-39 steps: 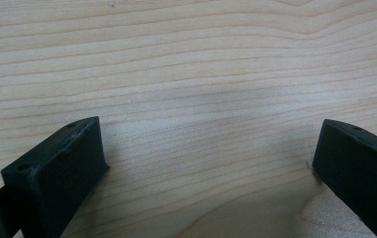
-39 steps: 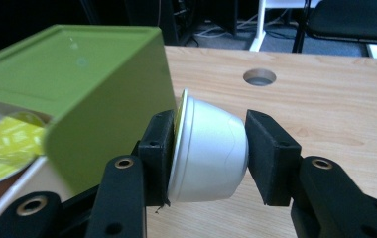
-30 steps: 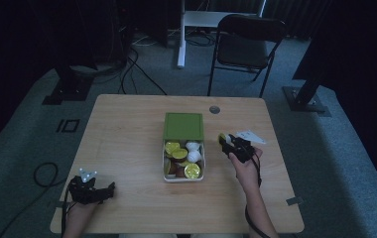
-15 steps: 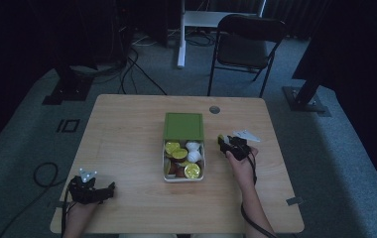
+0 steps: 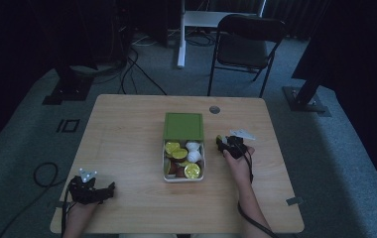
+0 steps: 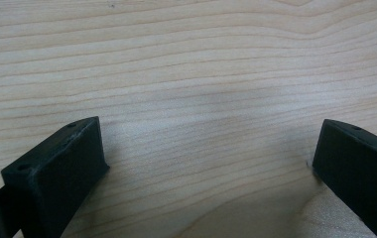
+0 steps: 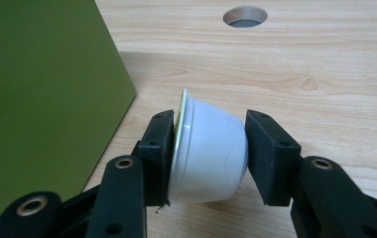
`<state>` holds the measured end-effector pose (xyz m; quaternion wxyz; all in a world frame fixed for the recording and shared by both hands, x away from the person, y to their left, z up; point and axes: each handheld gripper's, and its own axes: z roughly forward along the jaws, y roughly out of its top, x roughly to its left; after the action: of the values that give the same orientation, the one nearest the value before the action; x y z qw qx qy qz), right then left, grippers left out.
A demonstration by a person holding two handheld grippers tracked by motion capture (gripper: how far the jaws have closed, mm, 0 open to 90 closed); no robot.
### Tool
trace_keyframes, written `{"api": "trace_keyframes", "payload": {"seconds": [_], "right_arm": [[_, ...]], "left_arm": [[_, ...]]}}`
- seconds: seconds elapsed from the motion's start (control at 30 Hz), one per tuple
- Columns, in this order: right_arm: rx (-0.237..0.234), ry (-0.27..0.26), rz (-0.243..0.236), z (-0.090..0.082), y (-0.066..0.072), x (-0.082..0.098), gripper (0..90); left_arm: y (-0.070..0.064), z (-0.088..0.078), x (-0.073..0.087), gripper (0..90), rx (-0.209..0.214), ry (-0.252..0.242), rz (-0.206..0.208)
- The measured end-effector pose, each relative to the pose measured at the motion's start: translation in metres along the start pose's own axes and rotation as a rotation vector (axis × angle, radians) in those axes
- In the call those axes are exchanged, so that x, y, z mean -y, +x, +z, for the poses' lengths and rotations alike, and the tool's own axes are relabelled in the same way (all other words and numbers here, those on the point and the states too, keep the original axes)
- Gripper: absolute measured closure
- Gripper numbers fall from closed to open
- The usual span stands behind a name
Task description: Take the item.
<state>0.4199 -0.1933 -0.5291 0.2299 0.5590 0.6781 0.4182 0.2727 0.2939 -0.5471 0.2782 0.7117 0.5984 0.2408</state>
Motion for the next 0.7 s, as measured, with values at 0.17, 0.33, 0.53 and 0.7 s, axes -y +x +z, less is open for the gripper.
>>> {"api": "trace_keyframes", "payload": {"seconds": [0.17, 0.33, 0.53, 0.7], "right_arm": [[0.0, 0.018, 0.003, 0.0036, -0.0002, 0.0018, 56.0], [0.007, 0.03, -0.005, 0.005, -0.0017, 0.0023, 56.0], [0.018, 0.049, -0.012, 0.0081, -0.0038, 0.0059, 55.9], [0.025, 0.057, -0.01, 0.0098, -0.0057, 0.0096, 55.9]], "left_arm": [[0.0, 0.0, 0.0, 0.1, 0.0, 0.0, 0.0], [0.0, 0.0, 0.0, 0.1, 0.0, 0.0, 0.0], [0.0, 0.0, 0.0, 0.1, 0.0, 0.0, 0.0], [0.0, 0.0, 0.0, 0.1, 0.0, 0.0, 0.0]]}}
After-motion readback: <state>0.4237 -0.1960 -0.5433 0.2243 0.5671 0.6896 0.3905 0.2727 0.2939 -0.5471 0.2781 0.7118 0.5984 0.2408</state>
